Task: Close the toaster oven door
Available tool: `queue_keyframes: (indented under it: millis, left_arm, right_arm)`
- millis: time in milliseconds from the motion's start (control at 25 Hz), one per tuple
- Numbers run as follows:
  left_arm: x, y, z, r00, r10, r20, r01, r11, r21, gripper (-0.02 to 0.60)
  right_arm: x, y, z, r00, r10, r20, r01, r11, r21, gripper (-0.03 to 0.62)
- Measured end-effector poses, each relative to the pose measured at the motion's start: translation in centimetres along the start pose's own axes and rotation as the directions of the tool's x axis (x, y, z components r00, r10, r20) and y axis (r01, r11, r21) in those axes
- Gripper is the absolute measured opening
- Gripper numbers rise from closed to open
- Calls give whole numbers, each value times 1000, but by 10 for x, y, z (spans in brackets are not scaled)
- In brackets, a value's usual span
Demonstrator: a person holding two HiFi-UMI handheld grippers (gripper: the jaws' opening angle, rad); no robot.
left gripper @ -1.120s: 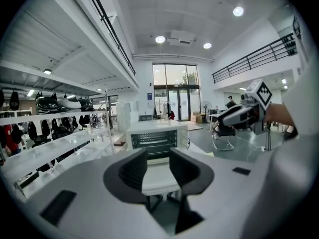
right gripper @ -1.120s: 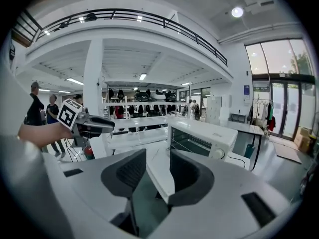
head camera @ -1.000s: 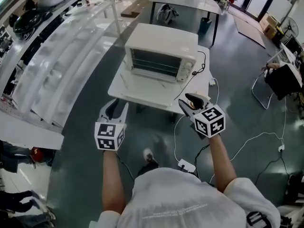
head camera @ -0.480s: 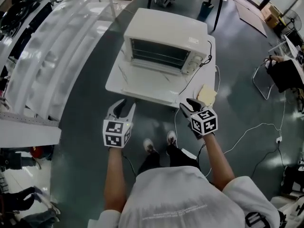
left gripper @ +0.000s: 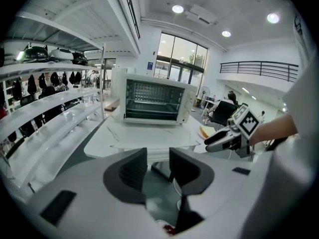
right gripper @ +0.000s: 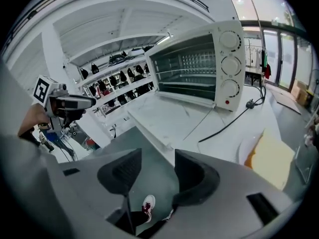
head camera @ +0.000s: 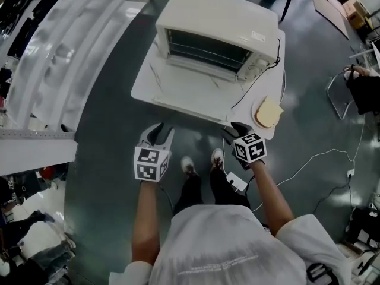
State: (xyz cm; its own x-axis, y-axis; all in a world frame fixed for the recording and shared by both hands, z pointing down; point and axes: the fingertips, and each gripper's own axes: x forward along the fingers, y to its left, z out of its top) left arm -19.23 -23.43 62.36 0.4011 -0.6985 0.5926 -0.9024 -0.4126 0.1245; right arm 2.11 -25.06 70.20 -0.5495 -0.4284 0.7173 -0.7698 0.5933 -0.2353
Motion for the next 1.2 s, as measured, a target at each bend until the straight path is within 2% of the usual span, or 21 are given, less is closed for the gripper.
queue_keyframes:
  millis: [200,400,520,720,880,1000,1200]
  left_arm:
    - [2,5,-24,999,28,-46,-29,999,-28,144]
    - [-4,14,-42,995,58,-83,-63,996,-59,144]
    - [-5,16,-48,994,67,-90,-74,995,-74,144]
    - [-1,13,-49,993,68,-93,-76,994,-78,144]
    - [1,11,-45,994,70,-80,-77,994,-81,144]
    - [0,13,-38,994,77,-72,-82,994,-77,144]
    - [-3,14,-22,995,86,-48,-89,993,-72,144]
  right_arm:
    - [28,-7,-12,1000,14,-25,-14,1000,16,201]
    - [44,-9,-5,1000,0,18,0,1000,24,201]
    - [48,-12,0,999,-5,52,1,998,65,201]
    - [57,-21,4,995,-32,93,21,992,124,201]
    - [64,-22,3,996,-42,83,33,994,101,198]
    - [64,-23,4,997,-56,55,50,994,95,164]
    - [48,-18,16,997,-29,78,23,997,77,156]
